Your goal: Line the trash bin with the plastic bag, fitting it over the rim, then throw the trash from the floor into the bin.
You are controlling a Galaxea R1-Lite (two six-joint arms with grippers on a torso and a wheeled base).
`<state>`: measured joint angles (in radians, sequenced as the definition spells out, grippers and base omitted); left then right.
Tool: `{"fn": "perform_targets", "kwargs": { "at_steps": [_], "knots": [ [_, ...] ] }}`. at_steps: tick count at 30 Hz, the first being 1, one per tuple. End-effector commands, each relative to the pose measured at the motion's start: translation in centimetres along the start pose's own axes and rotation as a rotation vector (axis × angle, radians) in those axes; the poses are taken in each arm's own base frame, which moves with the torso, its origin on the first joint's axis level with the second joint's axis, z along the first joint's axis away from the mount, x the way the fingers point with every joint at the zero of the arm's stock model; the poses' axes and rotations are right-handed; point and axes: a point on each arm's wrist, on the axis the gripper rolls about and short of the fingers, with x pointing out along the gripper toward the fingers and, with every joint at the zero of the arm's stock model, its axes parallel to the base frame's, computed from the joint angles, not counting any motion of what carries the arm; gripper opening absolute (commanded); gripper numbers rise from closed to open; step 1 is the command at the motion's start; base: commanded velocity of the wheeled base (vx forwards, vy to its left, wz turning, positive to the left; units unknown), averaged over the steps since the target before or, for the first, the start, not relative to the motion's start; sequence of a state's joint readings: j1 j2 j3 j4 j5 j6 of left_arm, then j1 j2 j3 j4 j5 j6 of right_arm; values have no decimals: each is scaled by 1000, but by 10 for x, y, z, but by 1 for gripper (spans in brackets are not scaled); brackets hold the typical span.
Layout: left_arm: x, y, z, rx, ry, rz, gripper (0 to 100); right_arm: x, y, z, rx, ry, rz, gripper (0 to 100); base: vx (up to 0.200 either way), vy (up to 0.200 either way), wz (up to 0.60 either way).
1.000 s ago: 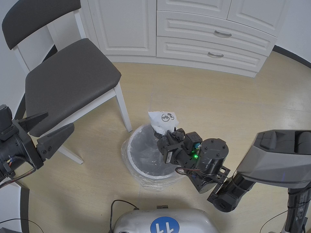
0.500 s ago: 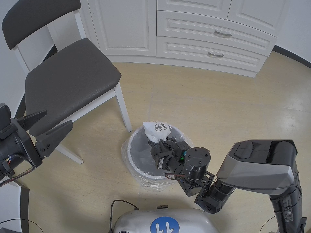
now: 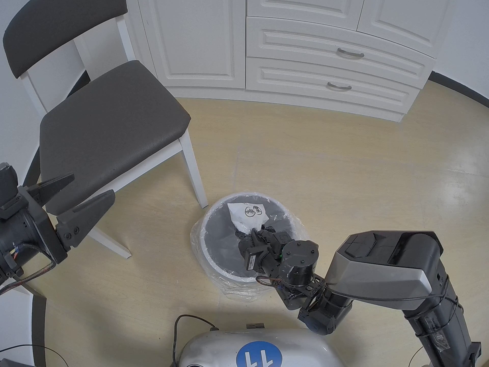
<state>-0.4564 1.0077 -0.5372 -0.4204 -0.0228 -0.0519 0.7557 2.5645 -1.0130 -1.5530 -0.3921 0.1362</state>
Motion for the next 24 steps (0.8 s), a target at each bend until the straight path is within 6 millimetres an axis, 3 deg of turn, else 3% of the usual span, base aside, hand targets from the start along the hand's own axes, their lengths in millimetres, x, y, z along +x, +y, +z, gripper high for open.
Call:
{"fn": "perform_targets", "kwargs": {
  "at_steps": [1,17,24],
  "knots": [
    [1,0,0,0,4,1,100,3,0,-13,10,3,0,0,0,0,0],
    [2,0,-1,0,5,-1,100,22,-5,-35,30,-21,-23,0,0,0,0],
    [1,0,0,0,2,-1,100,30,-2,-35,71,-53,-23,0,0,0,0]
  ]
}}
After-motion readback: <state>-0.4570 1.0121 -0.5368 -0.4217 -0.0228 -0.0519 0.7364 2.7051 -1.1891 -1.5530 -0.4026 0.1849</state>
